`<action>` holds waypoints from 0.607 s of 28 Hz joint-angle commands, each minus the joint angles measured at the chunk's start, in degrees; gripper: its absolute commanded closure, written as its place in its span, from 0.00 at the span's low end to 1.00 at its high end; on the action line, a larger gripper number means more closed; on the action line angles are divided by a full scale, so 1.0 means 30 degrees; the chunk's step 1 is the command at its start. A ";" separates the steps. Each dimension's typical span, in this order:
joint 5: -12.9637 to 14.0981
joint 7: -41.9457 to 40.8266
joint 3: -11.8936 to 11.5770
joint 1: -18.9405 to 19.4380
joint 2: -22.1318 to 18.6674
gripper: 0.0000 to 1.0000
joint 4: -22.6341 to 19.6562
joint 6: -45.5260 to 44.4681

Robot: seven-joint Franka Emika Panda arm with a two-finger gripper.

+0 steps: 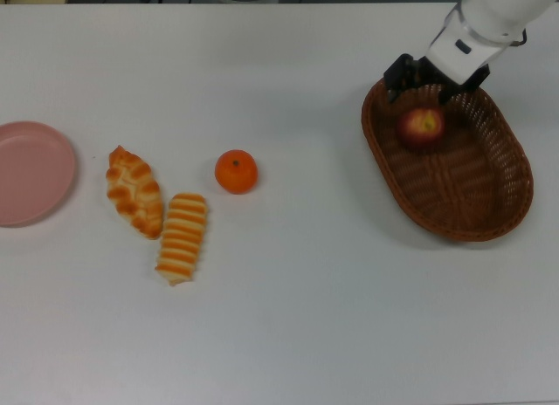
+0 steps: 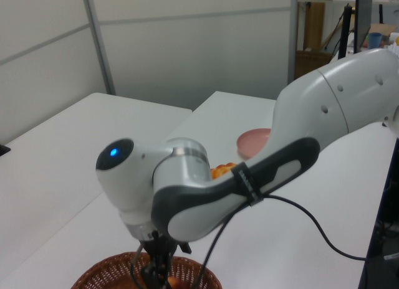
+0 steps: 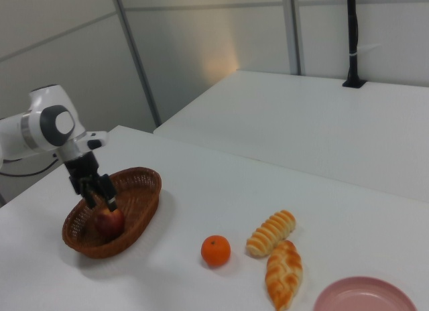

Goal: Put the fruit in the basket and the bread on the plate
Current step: 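Carry the apple into the wicker basket and open the gripper, then move to the striped bread roll and grasp it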

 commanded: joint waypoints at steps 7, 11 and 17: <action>-0.0173 -0.0627 -0.3557 -0.2606 -0.0187 0.00 0.0484 0.0074; -0.0233 -0.1830 -0.3737 -0.4131 -0.0157 0.00 0.0455 0.1069; -0.1050 -0.2799 -0.3737 -0.6416 0.0894 0.00 0.0455 0.2619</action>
